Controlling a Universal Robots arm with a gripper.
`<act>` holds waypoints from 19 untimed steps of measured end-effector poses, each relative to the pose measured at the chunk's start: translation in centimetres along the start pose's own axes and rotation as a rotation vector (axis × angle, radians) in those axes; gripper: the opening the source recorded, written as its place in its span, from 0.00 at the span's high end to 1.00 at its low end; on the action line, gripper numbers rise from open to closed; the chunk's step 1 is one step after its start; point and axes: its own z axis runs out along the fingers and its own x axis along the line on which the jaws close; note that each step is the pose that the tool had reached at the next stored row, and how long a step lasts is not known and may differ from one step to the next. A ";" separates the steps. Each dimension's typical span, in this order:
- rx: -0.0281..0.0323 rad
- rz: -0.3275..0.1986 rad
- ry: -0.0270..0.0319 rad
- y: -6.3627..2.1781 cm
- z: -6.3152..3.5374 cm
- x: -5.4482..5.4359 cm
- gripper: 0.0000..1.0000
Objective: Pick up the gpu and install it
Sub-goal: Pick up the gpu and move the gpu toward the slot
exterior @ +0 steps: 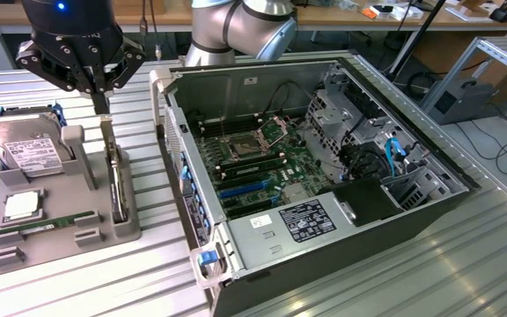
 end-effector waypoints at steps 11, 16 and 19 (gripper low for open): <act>0.0000 0.000 0.0001 0.00 0.00 0.0 0.58; 0.0001 0.000 0.0000 -0.01 0.16 0.0 0.58; 0.0001 0.000 0.0000 -0.01 0.20 0.0 0.58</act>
